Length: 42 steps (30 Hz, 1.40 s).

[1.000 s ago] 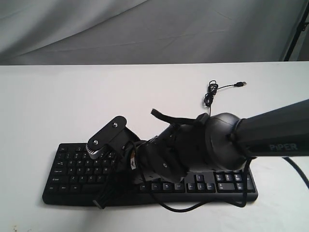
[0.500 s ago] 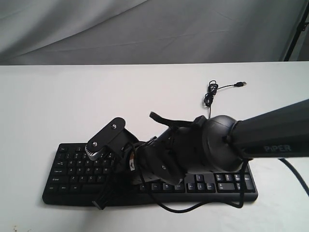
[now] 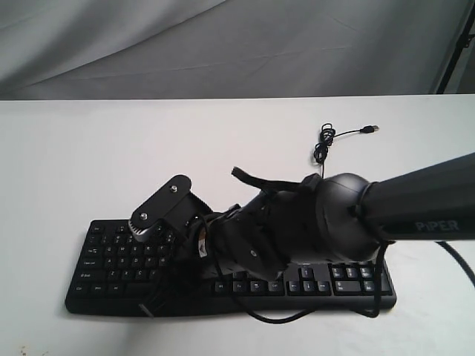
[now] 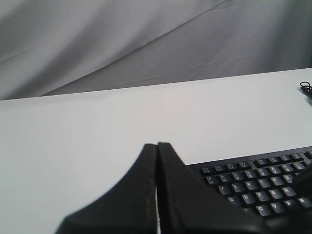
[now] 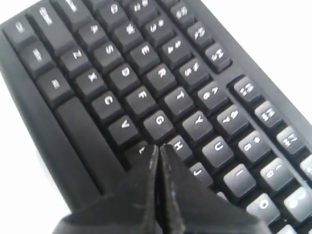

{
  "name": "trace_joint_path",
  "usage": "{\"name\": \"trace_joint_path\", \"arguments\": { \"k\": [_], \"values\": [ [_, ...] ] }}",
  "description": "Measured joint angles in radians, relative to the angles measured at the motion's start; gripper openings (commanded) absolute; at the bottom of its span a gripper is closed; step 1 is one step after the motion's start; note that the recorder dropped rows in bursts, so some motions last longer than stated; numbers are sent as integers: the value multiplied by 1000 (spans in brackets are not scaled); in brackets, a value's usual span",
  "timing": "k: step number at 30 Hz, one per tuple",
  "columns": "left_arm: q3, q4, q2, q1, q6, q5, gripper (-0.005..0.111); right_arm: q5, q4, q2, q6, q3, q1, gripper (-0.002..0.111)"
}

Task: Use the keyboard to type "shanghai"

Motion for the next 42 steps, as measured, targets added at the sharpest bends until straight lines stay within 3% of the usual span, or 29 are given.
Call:
{"name": "trace_joint_path", "arguments": {
  "k": [12, 42],
  "values": [
    [0, 0, 0, 0, 0, 0, 0, 81, 0, 82, -4, -159, 0, 0],
    [0, 0, 0, 0, 0, 0, 0, 122, -14, 91, -17, -172, 0, 0]
  ]
}}
